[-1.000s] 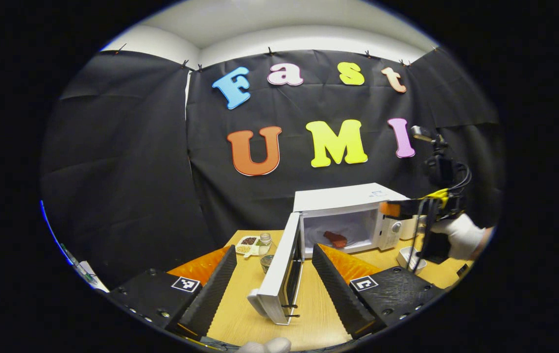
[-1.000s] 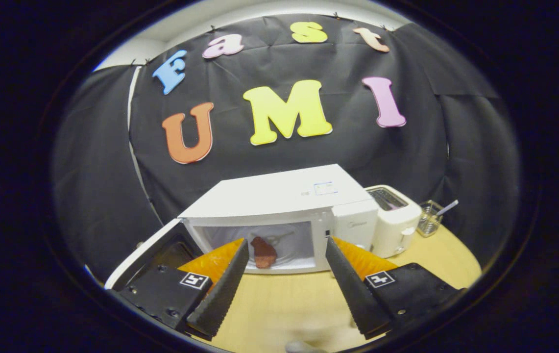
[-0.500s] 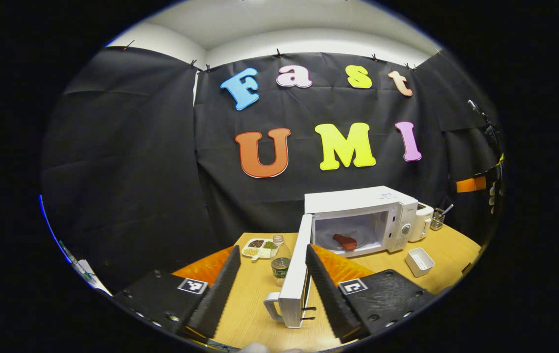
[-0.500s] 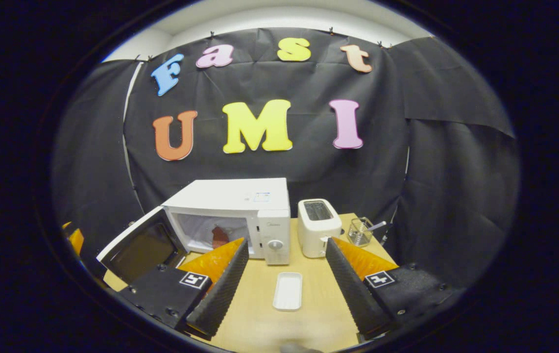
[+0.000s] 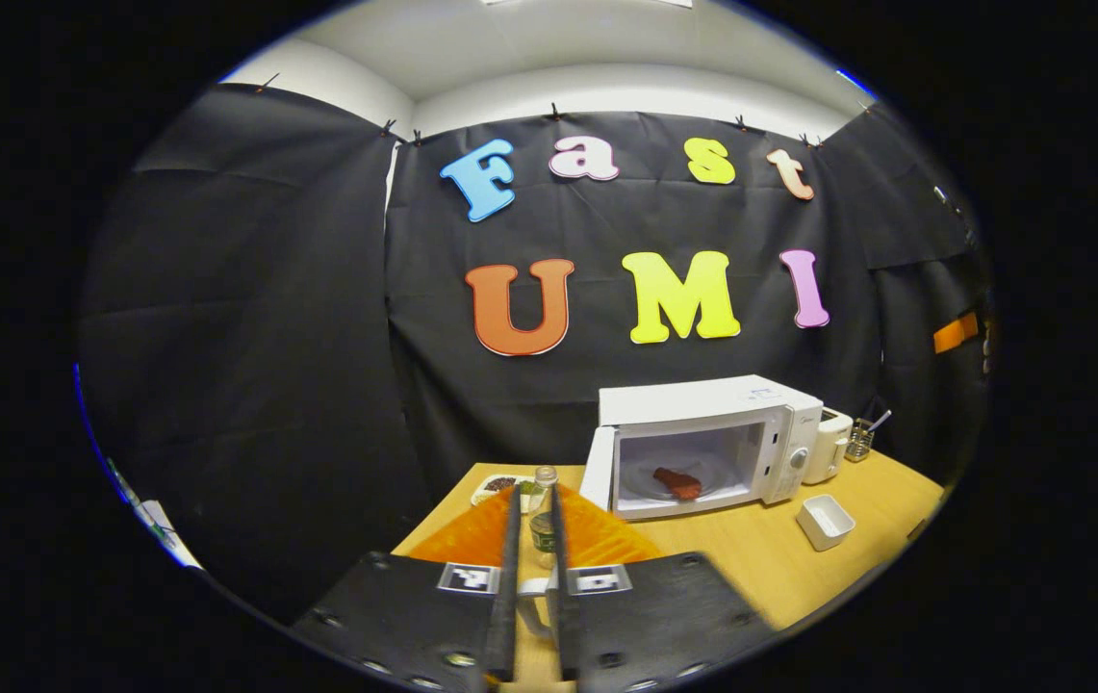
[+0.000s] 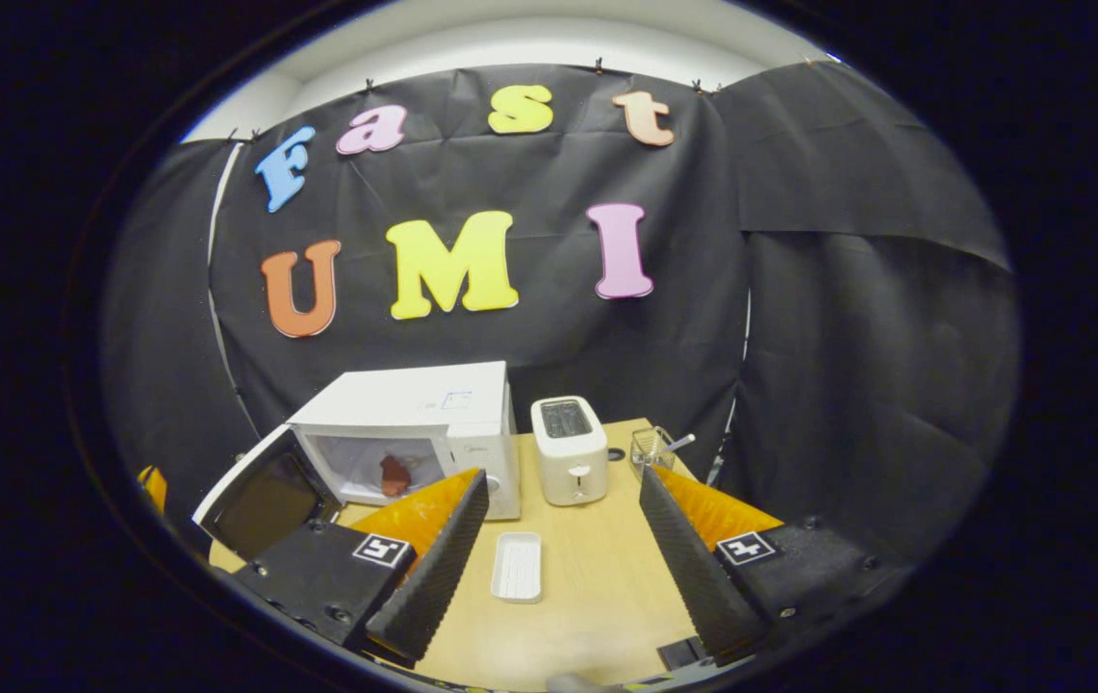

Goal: Open the microwave oven with the left hand, put the food in, and close the microwave oven.

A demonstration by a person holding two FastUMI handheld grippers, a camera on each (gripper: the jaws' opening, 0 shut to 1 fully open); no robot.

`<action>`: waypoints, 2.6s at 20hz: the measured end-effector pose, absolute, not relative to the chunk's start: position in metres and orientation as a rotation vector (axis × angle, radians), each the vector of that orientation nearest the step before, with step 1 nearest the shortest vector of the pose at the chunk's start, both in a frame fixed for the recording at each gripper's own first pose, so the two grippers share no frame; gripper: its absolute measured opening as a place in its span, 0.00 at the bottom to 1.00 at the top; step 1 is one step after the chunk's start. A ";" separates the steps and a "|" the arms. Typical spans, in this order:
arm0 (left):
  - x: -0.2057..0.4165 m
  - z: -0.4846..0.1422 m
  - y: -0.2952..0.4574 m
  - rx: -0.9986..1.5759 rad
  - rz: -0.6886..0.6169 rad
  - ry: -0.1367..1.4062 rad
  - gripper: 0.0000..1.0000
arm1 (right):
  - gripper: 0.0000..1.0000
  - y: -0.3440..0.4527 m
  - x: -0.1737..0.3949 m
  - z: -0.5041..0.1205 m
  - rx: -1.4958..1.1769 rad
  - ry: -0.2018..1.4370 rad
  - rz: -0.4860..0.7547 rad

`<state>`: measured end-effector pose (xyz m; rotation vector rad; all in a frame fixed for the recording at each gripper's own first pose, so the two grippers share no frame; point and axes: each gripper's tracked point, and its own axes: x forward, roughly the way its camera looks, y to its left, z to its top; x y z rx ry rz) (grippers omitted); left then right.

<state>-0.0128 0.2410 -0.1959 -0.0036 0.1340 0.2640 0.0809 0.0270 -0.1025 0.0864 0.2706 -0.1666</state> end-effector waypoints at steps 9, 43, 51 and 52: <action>-0.013 -0.289 0.272 -0.098 0.297 0.277 0.00 | 1.00 0.001 0.053 -0.104 0.059 0.319 -0.225; 0.102 -0.287 0.004 -0.065 -0.169 0.326 0.00 | 1.00 -0.099 0.077 -0.120 0.159 0.358 -0.268; 0.153 -0.288 -0.046 -0.077 -0.194 0.325 0.00 | 1.00 -0.143 0.092 -0.123 0.150 0.366 -0.282; 0.160 -0.289 -0.051 -0.076 -0.194 0.322 0.00 | 1.00 -0.149 0.095 -0.123 0.148 0.366 -0.286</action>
